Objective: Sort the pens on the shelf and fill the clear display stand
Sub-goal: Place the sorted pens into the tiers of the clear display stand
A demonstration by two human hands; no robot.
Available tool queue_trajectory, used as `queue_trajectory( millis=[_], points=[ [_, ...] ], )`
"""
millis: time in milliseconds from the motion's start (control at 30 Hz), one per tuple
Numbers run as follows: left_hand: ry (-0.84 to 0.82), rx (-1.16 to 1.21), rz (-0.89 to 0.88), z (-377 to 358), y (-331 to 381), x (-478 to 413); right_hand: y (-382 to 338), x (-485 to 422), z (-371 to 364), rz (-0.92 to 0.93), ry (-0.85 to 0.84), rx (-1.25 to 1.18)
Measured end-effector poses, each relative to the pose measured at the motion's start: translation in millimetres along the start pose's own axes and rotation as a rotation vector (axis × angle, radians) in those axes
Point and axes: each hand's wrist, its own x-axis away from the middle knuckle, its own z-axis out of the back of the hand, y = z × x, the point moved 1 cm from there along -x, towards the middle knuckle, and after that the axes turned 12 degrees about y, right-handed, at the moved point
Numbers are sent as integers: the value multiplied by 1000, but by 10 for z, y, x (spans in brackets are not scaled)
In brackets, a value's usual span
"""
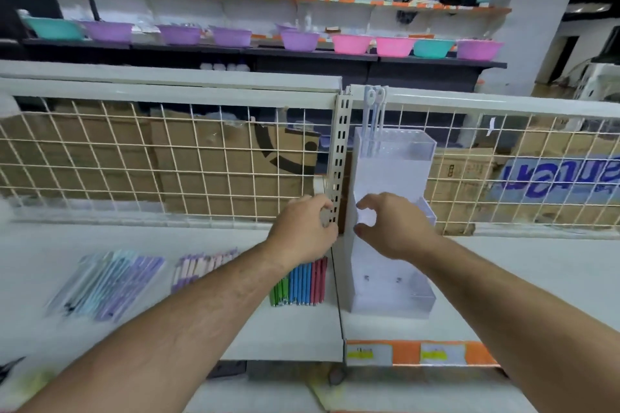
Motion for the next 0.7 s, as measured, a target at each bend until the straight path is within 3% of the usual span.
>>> queue_trajectory(
  millis=[400,700],
  points=[
    [3,-91,181,466,-794,831,-798,504,-464,87,-150,-119],
    [-21,-77,259,1147,-1971,993,-2142,371,-1211,150,-232,-142]
  ],
)
